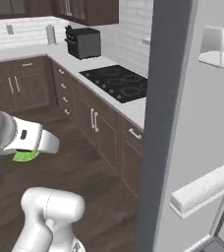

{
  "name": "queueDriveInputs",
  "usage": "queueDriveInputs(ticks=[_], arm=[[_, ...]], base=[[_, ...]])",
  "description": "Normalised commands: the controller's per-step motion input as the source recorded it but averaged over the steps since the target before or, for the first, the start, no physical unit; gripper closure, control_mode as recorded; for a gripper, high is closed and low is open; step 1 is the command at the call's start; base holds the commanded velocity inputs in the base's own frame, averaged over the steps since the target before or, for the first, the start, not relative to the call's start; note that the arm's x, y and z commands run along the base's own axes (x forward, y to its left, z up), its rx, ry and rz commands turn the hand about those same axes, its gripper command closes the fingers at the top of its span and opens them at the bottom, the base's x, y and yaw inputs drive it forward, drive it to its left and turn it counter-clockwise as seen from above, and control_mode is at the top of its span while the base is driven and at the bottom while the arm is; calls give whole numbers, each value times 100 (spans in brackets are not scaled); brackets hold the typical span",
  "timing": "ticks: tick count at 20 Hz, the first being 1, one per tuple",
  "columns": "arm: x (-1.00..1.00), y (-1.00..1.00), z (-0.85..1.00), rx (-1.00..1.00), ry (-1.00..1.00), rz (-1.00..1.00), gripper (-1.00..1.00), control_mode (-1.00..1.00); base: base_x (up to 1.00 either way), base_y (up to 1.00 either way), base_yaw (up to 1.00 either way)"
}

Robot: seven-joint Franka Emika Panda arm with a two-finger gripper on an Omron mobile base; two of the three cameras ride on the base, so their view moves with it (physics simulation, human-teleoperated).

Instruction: Grab a lemon wedge from the fridge and one ice cube from the ice bowl, and put them in the glass of lemonade.

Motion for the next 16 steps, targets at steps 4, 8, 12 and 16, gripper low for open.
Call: queueDriveInputs(ticks=[4,8,12,16], arm=[[0,0,0,0,0,0,100,100],[0,0,0,0,0,0,100,100],[0,0,0,0,0,0,100,100],[0,0,0,0,0,0,100,100]], base=[[100,22,-29],[92,26,-56],[53,20,-80],[22,21,-93]])
